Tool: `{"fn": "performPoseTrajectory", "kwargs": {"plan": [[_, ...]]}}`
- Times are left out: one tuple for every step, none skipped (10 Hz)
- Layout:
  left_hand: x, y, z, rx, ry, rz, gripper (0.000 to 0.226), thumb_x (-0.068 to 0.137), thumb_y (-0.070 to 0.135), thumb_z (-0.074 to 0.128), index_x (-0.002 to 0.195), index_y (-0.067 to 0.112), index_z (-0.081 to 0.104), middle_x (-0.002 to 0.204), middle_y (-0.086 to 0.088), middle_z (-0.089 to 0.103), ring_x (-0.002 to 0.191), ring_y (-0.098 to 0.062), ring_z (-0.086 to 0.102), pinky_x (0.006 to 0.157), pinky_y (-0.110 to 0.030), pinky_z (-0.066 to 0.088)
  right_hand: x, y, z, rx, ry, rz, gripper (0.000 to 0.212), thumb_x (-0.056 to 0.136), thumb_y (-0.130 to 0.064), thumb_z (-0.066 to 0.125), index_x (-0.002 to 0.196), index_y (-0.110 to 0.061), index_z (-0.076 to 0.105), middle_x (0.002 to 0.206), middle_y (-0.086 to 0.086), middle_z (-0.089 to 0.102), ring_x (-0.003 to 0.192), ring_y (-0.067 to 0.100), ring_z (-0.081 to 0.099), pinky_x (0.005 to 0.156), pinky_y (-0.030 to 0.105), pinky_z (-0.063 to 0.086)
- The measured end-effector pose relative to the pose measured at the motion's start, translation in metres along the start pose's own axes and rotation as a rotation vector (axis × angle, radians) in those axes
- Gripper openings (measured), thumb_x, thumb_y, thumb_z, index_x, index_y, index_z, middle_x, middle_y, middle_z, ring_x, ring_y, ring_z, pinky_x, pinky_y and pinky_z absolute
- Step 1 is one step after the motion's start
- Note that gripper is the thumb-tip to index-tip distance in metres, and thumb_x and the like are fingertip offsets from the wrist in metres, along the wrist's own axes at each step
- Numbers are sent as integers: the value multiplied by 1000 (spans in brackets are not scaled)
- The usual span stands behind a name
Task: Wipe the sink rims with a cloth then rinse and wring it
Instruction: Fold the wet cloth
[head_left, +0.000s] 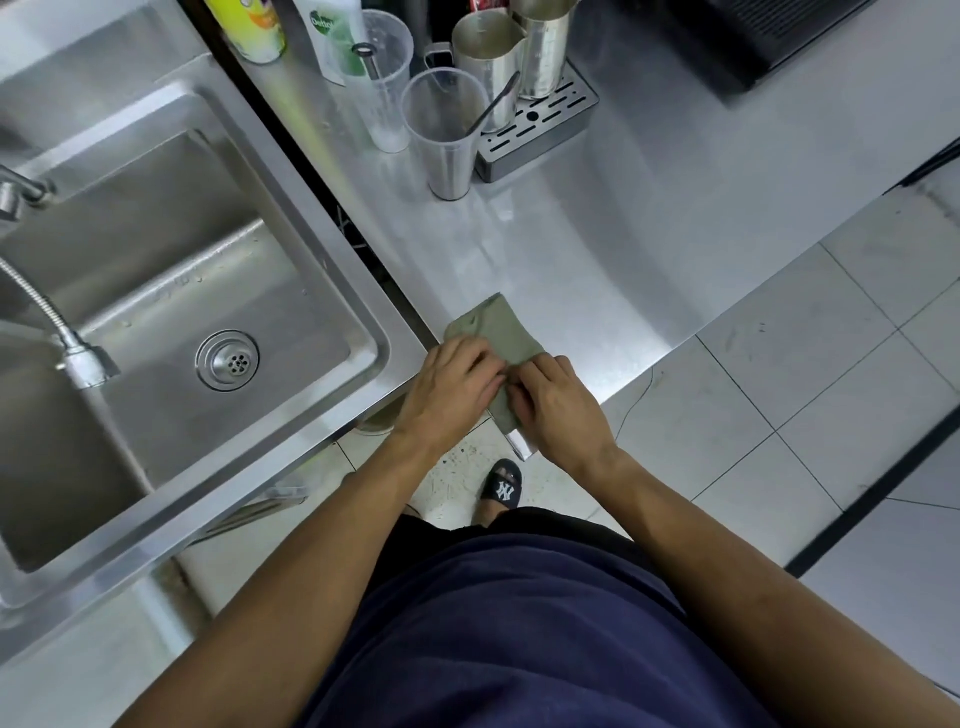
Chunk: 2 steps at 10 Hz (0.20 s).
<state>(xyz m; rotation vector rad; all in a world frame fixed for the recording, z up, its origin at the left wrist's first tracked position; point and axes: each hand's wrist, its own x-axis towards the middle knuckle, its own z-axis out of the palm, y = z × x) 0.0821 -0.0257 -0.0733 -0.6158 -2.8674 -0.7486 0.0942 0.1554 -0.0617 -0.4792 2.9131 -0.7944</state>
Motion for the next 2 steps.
{"fn": "performPoseTrajectory", "kwargs": {"plan": [[-6, 3, -5, -19, 0, -50, 10, 96, 20, 67, 100, 11, 70, 112, -7, 61, 103, -26, 55, 87, -37, 50, -1, -2, -7, 37, -15, 22, 8, 99, -15, 62, 96, -9, 66, 98, 4, 62, 91, 26, 56, 72, 41, 55], [-13, 4, -16, -28, -43, -65, 9, 94, 23, 67, 92, 14, 68, 99, -2, 62, 89, -23, 58, 77, -34, 49, -18, -1, -18, 94, 28, 31, 9, 93, -9, 68, 85, -9, 64, 90, 3, 61, 88, 24, 54, 72, 33, 50]]}}
